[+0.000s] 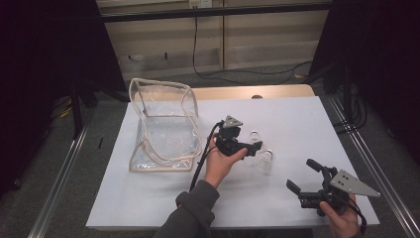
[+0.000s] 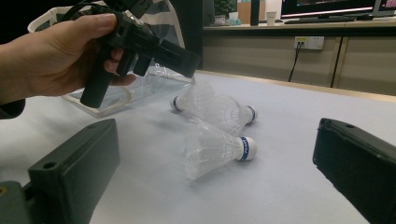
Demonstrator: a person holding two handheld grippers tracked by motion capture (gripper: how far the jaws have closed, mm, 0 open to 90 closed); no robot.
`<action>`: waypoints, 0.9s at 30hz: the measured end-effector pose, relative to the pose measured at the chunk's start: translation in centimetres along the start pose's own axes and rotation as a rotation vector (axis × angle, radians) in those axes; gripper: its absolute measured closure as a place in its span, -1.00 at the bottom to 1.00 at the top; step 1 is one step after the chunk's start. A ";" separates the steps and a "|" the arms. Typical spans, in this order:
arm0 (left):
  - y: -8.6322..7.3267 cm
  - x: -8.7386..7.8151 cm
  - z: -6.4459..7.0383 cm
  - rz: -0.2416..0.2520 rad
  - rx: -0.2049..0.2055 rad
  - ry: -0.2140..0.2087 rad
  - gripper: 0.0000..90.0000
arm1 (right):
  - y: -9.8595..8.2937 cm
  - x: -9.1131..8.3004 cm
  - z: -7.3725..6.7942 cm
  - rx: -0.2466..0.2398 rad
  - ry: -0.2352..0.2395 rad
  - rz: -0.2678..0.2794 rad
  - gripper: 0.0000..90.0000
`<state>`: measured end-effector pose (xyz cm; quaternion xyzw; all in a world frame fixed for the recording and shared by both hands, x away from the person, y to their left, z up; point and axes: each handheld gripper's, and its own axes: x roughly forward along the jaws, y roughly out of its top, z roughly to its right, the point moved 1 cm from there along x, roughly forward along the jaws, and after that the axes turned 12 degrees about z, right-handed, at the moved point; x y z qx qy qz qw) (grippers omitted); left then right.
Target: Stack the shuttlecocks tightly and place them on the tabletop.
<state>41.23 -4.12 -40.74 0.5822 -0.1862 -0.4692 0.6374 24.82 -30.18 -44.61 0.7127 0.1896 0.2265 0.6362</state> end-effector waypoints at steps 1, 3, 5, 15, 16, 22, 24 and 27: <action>-0.1 -0.1 0.1 0.004 -0.003 -0.007 -0.87 | 0.0 0.0 0.0 0.000 0.000 0.000 -0.99; -0.3 -0.3 0.4 0.009 0.000 -0.022 -0.87 | 0.0 0.0 0.0 -0.002 0.000 -0.001 -0.99; -0.4 -0.5 0.6 0.008 0.003 -0.035 -0.88 | 0.0 0.0 0.0 0.000 -0.001 0.000 -0.99; -1.1 -1.5 1.3 0.007 0.027 -0.076 -0.90 | 0.0 0.0 0.0 -0.003 0.000 -0.005 -0.99; -1.2 -1.6 1.4 0.016 0.027 -0.082 -0.90 | 0.0 0.0 0.0 -0.002 0.000 -0.006 -0.99; -1.5 -2.2 1.7 0.019 0.032 -0.108 -0.91 | -0.1 0.1 0.0 -0.003 0.001 -0.007 -0.99; -1.6 -2.4 1.7 0.019 0.027 -0.116 -0.91 | 0.0 0.1 0.0 -0.006 0.001 -0.006 -0.99; -1.9 -2.7 1.7 0.017 0.029 -0.119 -0.91 | 0.0 0.1 0.0 -0.006 0.002 -0.005 -0.99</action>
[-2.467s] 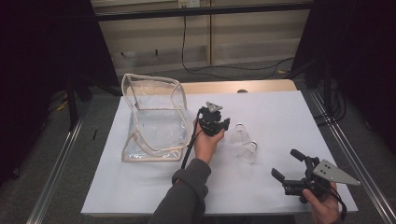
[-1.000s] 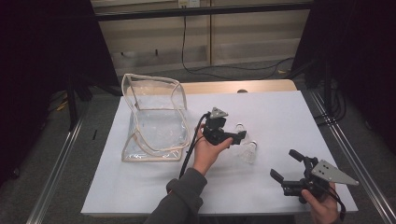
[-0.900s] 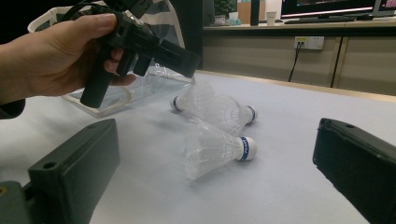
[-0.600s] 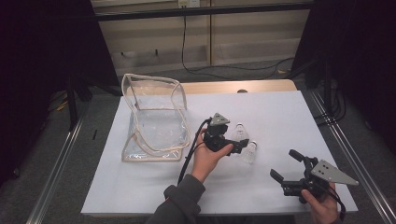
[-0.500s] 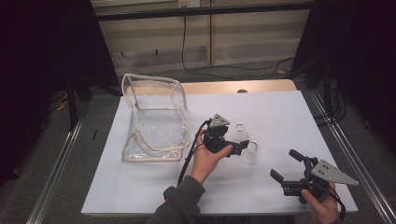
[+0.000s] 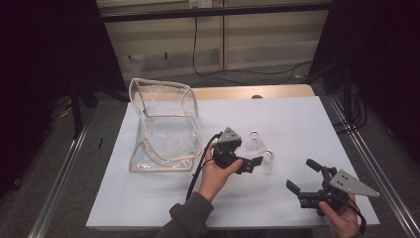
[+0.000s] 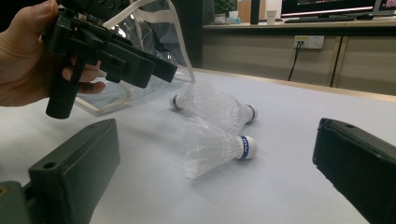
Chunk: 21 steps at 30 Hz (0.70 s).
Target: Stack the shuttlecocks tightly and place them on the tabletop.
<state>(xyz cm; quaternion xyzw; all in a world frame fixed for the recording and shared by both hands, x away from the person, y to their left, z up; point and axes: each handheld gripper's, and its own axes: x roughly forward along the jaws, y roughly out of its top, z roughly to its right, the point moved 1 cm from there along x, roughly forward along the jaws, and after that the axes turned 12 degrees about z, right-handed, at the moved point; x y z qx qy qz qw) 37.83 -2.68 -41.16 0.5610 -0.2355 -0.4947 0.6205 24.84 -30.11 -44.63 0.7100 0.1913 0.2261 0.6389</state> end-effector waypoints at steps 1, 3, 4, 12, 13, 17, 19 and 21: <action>-0.1 -0.1 0.0 0.004 -0.003 0.000 -0.91 | 0.0 0.0 0.0 0.000 0.001 0.000 -0.99; -0.3 -0.3 0.2 0.001 0.001 -0.011 -0.91 | 0.0 0.0 0.0 0.001 0.000 -0.002 -0.99; -0.4 -0.4 0.3 0.000 0.007 -0.012 -0.91 | 0.0 0.0 0.0 0.003 0.000 -0.002 -0.99; -1.0 -1.5 0.2 -0.009 0.016 -0.010 -0.91 | 0.0 0.0 0.0 -0.003 0.000 -0.002 -0.99; -1.1 -1.7 0.2 -0.006 0.015 -0.012 -0.91 | 0.0 0.0 0.0 -0.001 0.000 -0.002 -0.99; -1.3 -2.3 0.2 0.002 0.025 -0.026 -0.91 | 0.0 0.0 0.0 -0.004 -0.001 -0.003 -0.99; -1.5 -2.6 0.4 0.005 0.023 -0.037 -0.91 | 0.0 0.0 0.0 -0.004 -0.001 -0.005 -0.99; -1.6 -2.9 0.5 0.003 0.023 -0.049 -0.91 | -0.1 0.0 0.0 -0.004 0.001 -0.004 -0.99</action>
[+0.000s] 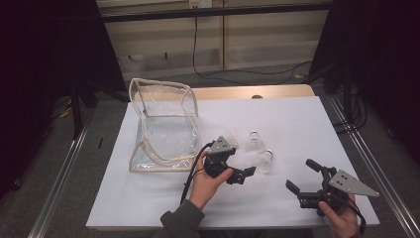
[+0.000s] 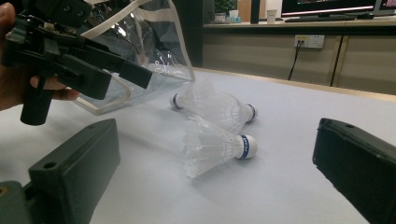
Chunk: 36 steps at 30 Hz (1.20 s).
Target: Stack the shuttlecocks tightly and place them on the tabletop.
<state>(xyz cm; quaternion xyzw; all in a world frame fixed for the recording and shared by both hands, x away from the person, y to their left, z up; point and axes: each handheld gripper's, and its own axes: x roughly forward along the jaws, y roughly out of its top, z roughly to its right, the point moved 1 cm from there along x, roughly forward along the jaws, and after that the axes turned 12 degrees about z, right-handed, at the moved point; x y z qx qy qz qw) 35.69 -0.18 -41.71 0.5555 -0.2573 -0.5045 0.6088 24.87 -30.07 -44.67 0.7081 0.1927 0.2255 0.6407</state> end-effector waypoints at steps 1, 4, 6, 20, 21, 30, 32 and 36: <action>-0.1 -0.1 0.1 0.006 -0.003 -0.004 -0.92 | 0.0 0.0 0.0 -0.001 0.000 0.002 -0.99; -0.1 -0.5 0.3 0.002 0.001 -0.015 -0.92 | 0.0 0.1 -0.1 -0.001 0.000 0.001 -0.99; -0.1 -0.7 0.5 0.000 0.002 -0.025 -0.92 | 0.0 0.1 -0.1 -0.002 0.002 0.003 -0.99; -0.8 -2.7 0.9 0.021 0.009 -0.051 -0.92 | 0.0 0.1 -0.2 -0.001 0.001 0.001 -0.99; -0.9 -2.9 0.9 0.021 0.015 -0.051 -0.92 | 0.0 0.1 -0.2 -0.002 0.001 0.001 -0.99; -1.6 -3.8 0.4 0.030 -0.004 -0.055 -0.92 | 0.0 0.1 -0.3 0.000 0.004 0.001 -0.99; -1.7 -4.1 0.4 0.029 0.002 -0.058 -0.92 | 0.0 0.2 -0.3 -0.003 0.006 0.003 -0.99; -1.8 -4.5 0.3 0.032 0.010 -0.061 -0.92 | 0.0 0.1 -0.3 -0.002 0.005 0.001 -0.99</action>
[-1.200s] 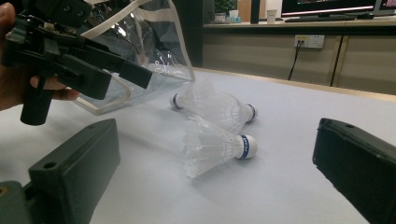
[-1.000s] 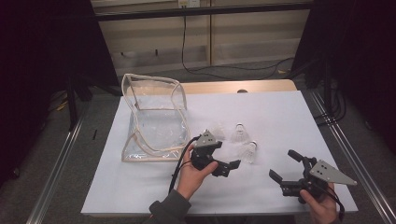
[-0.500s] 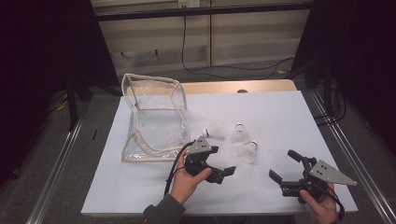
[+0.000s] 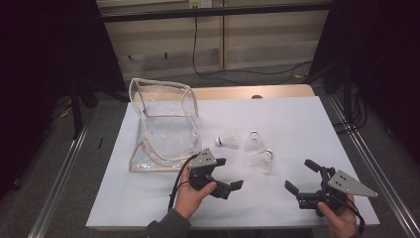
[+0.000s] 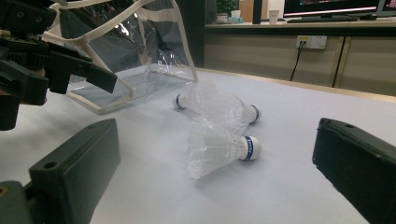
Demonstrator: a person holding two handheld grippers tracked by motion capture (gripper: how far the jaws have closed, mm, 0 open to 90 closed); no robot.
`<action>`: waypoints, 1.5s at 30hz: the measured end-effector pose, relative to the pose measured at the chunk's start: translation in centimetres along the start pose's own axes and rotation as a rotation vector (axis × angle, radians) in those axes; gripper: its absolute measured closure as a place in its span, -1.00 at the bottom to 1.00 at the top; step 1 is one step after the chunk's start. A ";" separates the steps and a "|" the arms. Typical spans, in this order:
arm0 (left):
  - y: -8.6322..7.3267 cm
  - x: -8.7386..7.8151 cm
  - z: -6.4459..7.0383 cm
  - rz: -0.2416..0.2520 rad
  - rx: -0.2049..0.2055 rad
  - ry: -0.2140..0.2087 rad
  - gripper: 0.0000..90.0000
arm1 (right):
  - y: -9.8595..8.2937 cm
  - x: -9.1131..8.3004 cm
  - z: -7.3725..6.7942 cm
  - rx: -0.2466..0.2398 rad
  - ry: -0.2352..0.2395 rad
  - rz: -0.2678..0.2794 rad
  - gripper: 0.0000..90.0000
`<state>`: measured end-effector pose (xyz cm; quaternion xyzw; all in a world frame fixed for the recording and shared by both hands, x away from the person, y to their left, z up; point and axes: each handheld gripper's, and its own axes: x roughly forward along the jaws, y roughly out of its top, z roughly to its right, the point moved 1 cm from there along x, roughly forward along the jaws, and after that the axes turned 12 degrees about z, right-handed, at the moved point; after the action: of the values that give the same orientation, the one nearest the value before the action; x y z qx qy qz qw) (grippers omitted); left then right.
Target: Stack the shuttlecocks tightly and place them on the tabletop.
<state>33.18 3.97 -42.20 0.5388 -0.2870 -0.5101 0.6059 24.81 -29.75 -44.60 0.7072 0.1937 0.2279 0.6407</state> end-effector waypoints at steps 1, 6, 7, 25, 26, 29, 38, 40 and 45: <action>0.0 -0.1 0.0 -0.003 0.002 0.005 -0.92 | 0.0 0.0 0.0 0.000 -0.001 0.000 -0.99; -0.1 -0.8 -0.1 0.003 0.011 0.002 -0.92 | 0.0 0.0 0.0 -0.003 0.001 -0.001 -0.99; -0.1 -0.8 -0.2 0.002 0.008 0.005 -0.92 | 0.0 0.0 0.0 0.000 0.000 0.000 -0.99; -0.8 -3.0 -1.0 0.010 0.015 0.016 -0.92 | 0.0 0.0 0.0 -0.005 0.000 -0.003 -0.99; -0.8 -3.1 -1.0 0.009 0.018 0.014 -0.92 | 0.0 0.0 0.0 -0.005 0.000 -0.002 -0.99; -0.9 -3.3 -1.1 0.007 0.010 0.019 -0.92 | 0.0 0.0 -0.1 -0.005 0.001 -0.004 -0.99; -1.1 -4.4 -1.5 0.014 0.012 0.024 -0.92 | 0.0 0.1 -0.1 -0.006 0.003 -0.004 -0.99; -1.1 -4.5 -1.5 0.014 0.013 0.027 -0.92 | 0.0 0.1 -0.1 -0.007 0.004 -0.003 -0.99; -1.2 -4.8 -1.6 0.007 0.017 0.023 -0.92 | 0.0 0.1 -0.1 -0.007 0.004 -0.005 -0.99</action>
<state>32.73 9.09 -42.80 0.5488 -0.2863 -0.4991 0.6064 24.82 -29.61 -44.63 0.7040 0.1959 0.2283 0.6433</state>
